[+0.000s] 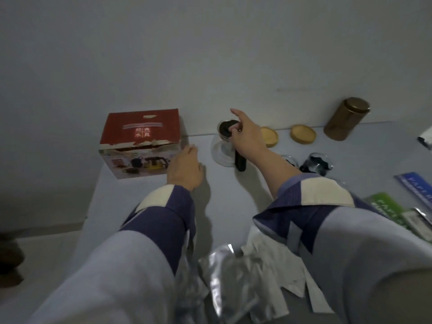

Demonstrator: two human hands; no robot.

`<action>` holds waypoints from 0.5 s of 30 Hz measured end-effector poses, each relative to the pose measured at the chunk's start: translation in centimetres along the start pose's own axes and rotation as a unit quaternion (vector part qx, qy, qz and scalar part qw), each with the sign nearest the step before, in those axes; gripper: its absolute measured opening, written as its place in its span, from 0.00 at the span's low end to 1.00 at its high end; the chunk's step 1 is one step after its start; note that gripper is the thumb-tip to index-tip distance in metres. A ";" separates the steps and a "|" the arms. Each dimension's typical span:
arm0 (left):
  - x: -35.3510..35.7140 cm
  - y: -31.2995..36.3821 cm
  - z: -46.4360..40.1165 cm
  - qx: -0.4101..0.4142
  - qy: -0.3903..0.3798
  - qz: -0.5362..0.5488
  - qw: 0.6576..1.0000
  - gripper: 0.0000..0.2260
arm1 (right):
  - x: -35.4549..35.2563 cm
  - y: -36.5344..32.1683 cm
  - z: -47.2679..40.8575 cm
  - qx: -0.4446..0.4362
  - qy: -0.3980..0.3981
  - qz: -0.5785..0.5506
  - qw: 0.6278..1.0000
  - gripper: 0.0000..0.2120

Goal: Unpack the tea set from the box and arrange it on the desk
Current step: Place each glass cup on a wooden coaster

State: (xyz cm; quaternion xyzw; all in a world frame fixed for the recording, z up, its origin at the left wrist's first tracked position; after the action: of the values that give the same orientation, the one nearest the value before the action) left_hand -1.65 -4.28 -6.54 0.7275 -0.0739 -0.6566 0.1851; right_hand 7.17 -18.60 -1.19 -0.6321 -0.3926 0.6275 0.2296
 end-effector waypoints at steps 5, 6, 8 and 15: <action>7.3 6.0 1.0 -0.035 -0.069 0.031 0.997 0.25 | -4.6 6.4 -1.7 0.041 0.001 0.011 0.999 0.21; 8.9 6.8 1.1 -0.045 -0.098 0.024 0.994 0.27 | -5.4 7.7 -2.2 0.042 0.002 0.023 0.999 0.20; 11.8 7.8 1.4 -0.075 -0.153 0.016 0.985 0.33 | -6.5 10.4 -3.3 0.054 -0.004 0.050 0.997 0.19; 15.8 9.0 0.4 -0.152 -0.232 0.009 0.961 0.47 | -8.0 17.4 -8.3 0.101 -0.029 0.066 0.992 0.16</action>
State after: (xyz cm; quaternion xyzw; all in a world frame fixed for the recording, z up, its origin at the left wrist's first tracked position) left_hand 1.21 -18.20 -17.92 0.5176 -0.0206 -0.8093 0.2768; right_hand 19.63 -33.41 -8.96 -0.6115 -0.2907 0.6962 0.2385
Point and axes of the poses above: each hand's wrist, its own z-axis away from the middle knuckle, its own x-axis out of the palm, y = z × x, the point moved 8 cm from there along -z, towards the middle knuckle, and after that the axes turned 3 degrees about x, right-handed, at the moved point
